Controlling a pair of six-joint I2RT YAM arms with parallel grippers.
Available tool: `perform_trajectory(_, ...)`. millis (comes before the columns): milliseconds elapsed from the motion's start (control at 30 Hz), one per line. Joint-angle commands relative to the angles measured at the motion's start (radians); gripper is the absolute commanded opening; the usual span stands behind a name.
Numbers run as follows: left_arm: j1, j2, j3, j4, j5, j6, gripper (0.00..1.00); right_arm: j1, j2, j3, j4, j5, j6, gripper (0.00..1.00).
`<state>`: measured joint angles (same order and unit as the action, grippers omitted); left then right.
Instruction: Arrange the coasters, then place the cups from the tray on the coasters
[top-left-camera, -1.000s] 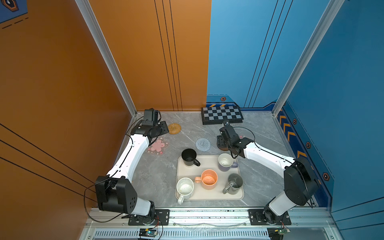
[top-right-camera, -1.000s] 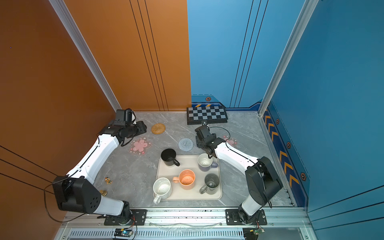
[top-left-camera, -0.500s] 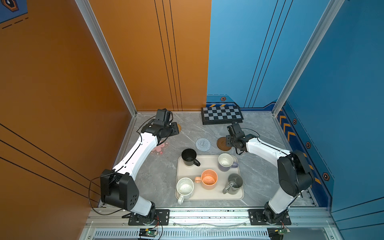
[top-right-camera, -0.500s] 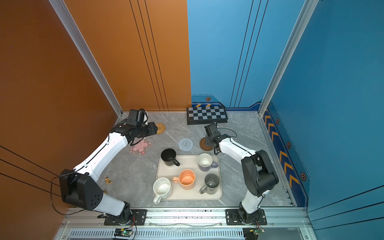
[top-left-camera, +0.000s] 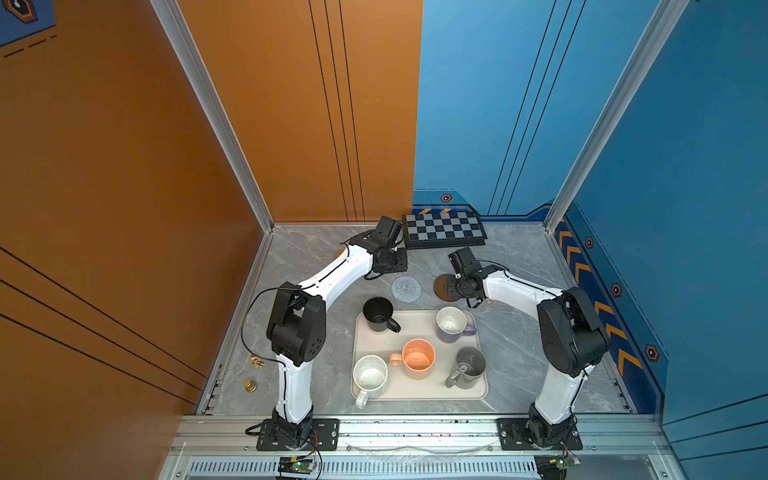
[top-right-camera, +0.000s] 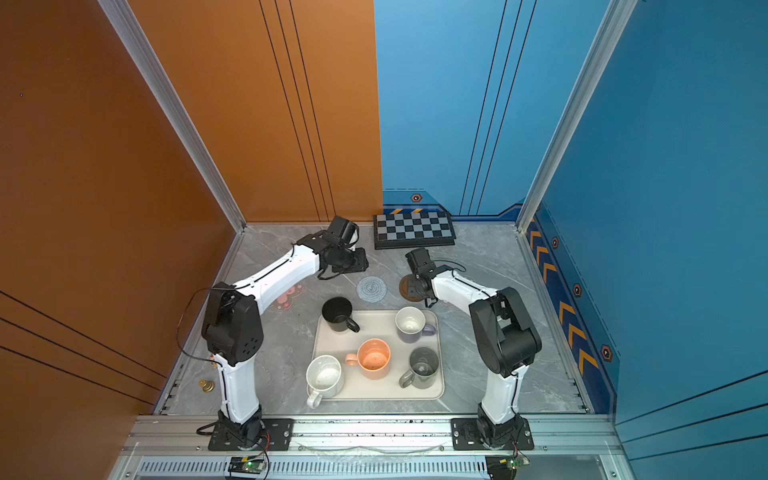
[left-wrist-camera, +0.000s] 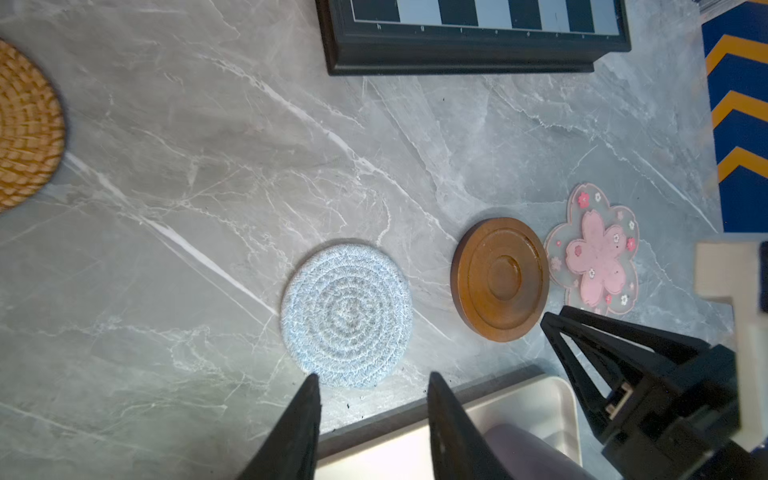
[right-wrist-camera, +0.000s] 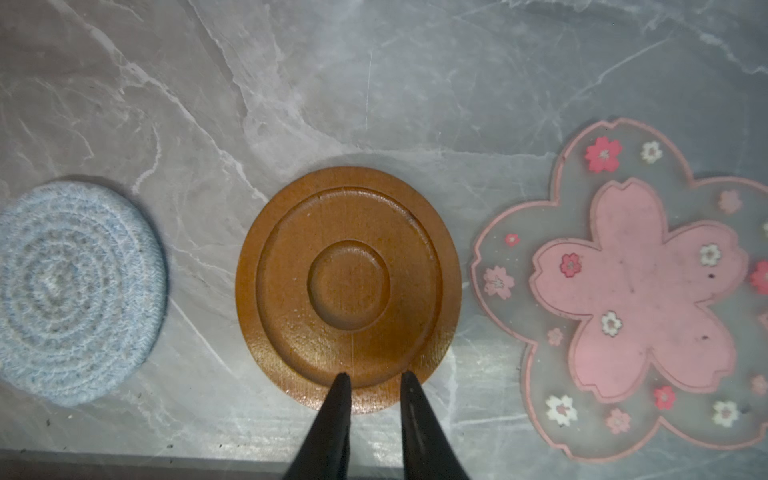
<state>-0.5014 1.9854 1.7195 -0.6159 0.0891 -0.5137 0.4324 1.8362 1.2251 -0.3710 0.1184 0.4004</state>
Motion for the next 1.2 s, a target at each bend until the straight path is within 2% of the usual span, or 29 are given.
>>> perform_trajectory(0,-0.008,0.018,0.042,-0.035,0.038,-0.025,0.43,-0.006,0.032,0.030,-0.010,-0.028,-0.014,0.24)
perform_trajectory(267,-0.011,0.005,0.015,-0.038,0.027,-0.029,0.41,-0.010,0.122,0.088,0.034,-0.042,-0.006,0.24)
perform_trajectory(667,-0.024,0.046,0.016,-0.037,0.071,-0.050,0.38,-0.015,0.265,0.197,0.032,-0.042,0.047,0.25)
perform_trajectory(1167,-0.036,0.101,0.011,-0.038,0.139,-0.084,0.35,-0.029,0.435,0.450,-0.040,-0.043,0.060,0.25)
